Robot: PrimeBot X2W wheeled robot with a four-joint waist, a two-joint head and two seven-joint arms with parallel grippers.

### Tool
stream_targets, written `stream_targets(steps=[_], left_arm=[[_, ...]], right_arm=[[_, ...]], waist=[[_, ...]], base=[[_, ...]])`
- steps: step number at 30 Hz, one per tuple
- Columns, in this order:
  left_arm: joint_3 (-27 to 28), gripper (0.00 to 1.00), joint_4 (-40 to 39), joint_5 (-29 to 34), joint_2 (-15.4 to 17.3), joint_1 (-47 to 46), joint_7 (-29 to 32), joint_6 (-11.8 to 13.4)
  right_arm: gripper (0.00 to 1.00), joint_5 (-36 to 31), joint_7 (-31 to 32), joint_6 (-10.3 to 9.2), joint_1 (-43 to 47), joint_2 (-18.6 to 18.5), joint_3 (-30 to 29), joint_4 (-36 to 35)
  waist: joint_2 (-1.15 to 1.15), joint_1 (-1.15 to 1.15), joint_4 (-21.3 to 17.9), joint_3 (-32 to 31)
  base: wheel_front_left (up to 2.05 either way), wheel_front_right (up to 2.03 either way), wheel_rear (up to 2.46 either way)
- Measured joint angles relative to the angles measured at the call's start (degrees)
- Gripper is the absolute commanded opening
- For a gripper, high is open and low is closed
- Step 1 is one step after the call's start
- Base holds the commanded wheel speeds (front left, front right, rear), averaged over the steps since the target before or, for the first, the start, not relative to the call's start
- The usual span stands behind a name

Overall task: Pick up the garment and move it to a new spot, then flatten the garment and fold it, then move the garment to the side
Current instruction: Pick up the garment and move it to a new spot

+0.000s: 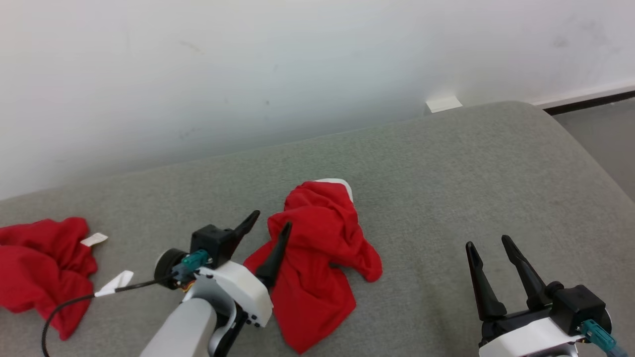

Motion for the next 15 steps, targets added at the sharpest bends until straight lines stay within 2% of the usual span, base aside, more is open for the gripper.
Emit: stream_targets(steps=[6,11,15], left_arm=[[3.24,1.00,-4.30,-1.03,2.22,2.15,-1.19,3.01],[7.02,1.00,-9.94,-1.87,5.44,8.21,-2.14,5.72],[10.57,1.00,-15.86,-2.14,6.82,13.96,-2.52,8.09]], right_arm=[[1.00,-0.38,0.00,0.00,0.79,-0.18,-1.13,-0.85],[1.00,-1.33,0.00,0.00,2.08,-0.04,-3.77,-3.49],[1.00,-2.66,0.00,0.00,3.81,0.21,-6.44,-6.94]], waist=[[0.00,0.00,4.59,-1.18],[0.00,0.00,7.79,-2.14],[0.00,0.00,9.54,-2.69]], base=[[0.00,0.00,0.00],[0.00,0.00,0.00],[0.00,0.00,0.00]])
